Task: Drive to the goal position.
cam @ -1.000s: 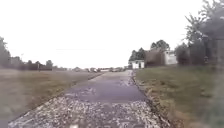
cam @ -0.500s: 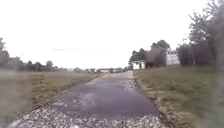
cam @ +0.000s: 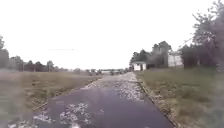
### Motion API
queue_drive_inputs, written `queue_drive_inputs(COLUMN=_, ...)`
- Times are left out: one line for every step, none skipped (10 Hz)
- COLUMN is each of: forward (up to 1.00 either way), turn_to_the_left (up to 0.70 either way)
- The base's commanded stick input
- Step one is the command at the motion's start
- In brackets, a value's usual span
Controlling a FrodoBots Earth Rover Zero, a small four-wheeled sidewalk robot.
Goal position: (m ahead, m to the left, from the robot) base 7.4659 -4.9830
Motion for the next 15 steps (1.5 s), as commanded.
queue_drive_inputs(forward=1.00, turn_to_the_left=0.00)
queue_drive_inputs(forward=1.00, turn_to_the_left=0.00)
queue_drive_inputs(forward=1.00, turn_to_the_left=0.00)
queue_drive_inputs(forward=1.00, turn_to_the_left=0.00)
queue_drive_inputs(forward=1.00, turn_to_the_left=0.00)
queue_drive_inputs(forward=1.00, turn_to_the_left=0.00)
queue_drive_inputs(forward=1.00, turn_to_the_left=0.00)
queue_drive_inputs(forward=1.00, turn_to_the_left=0.00)
queue_drive_inputs(forward=1.00, turn_to_the_left=0.00)
queue_drive_inputs(forward=1.00, turn_to_the_left=0.00)
queue_drive_inputs(forward=1.00, turn_to_the_left=0.00)
queue_drive_inputs(forward=1.00, turn_to_the_left=0.00)
queue_drive_inputs(forward=1.00, turn_to_the_left=0.00)
queue_drive_inputs(forward=1.00, turn_to_the_left=0.00)
queue_drive_inputs(forward=1.00, turn_to_the_left=0.00)
